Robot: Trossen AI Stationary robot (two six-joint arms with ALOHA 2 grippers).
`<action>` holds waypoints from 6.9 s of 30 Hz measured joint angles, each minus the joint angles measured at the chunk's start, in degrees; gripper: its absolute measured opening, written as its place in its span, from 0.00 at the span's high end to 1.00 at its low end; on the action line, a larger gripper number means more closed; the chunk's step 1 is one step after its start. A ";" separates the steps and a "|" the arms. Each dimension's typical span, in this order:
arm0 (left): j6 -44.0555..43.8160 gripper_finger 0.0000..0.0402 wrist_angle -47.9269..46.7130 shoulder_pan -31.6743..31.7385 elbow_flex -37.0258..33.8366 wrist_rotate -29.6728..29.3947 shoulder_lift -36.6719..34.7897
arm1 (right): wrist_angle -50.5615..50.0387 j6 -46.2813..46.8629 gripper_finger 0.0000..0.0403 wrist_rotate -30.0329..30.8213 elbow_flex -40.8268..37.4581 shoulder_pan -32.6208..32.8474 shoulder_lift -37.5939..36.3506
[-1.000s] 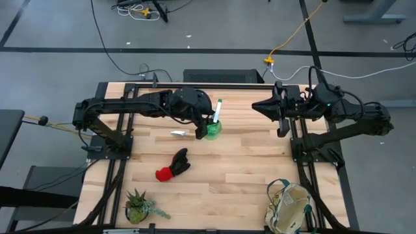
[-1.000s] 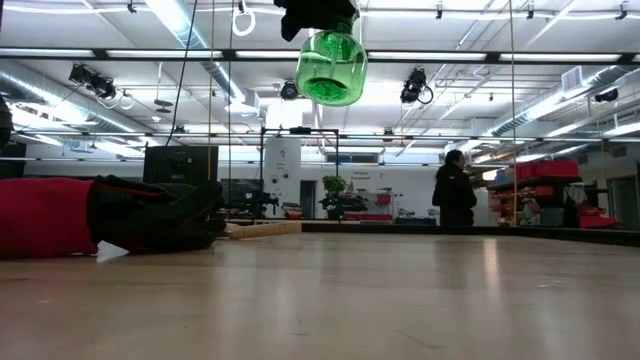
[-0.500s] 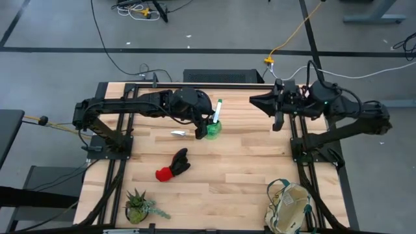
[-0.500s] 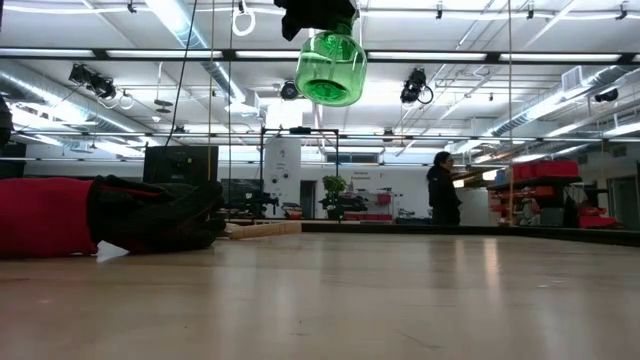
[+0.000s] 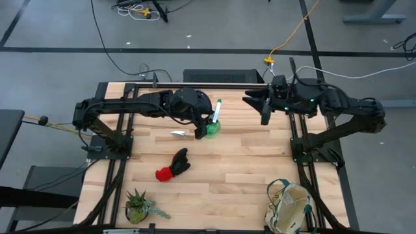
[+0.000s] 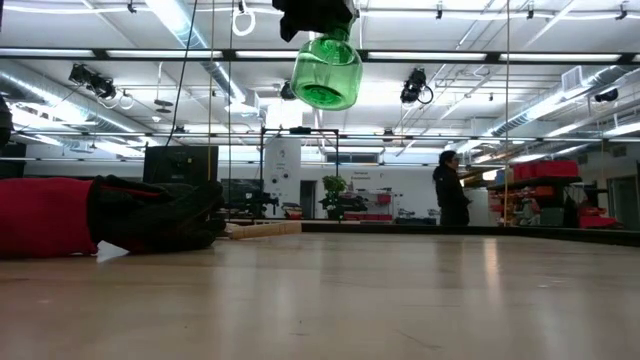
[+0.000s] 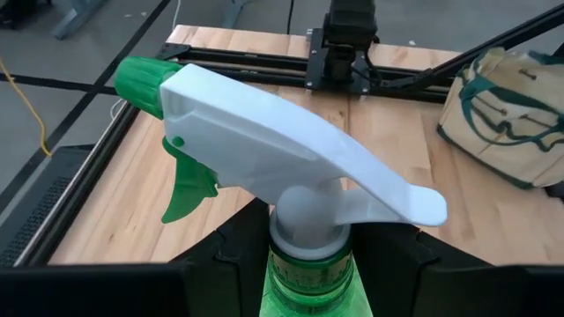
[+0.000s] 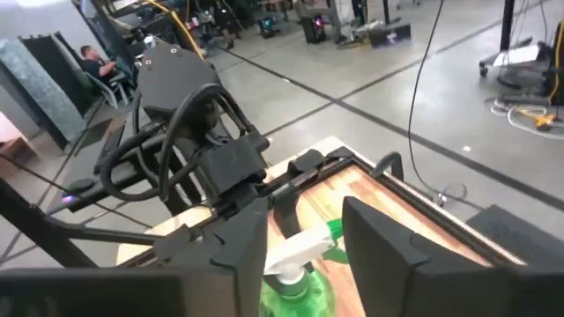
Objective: Pick & Place Garden tools in Gardening bag
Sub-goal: Put the green spray bottle into the gardening bag
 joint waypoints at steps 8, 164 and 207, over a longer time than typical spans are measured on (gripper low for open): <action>0.95 0.63 -1.25 -0.02 0.00 -0.97 0.00 | -0.04 7.06 0.44 -2.80 0.00 -0.32 3.89; 9.24 0.62 -5.90 0.66 0.07 -18.90 0.00 | -0.44 29.17 0.73 -6.50 9.66 -11.60 26.78; 9.13 0.41 -5.87 0.42 0.07 -19.34 0.00 | -0.22 24.18 0.91 -7.01 9.68 -11.57 26.72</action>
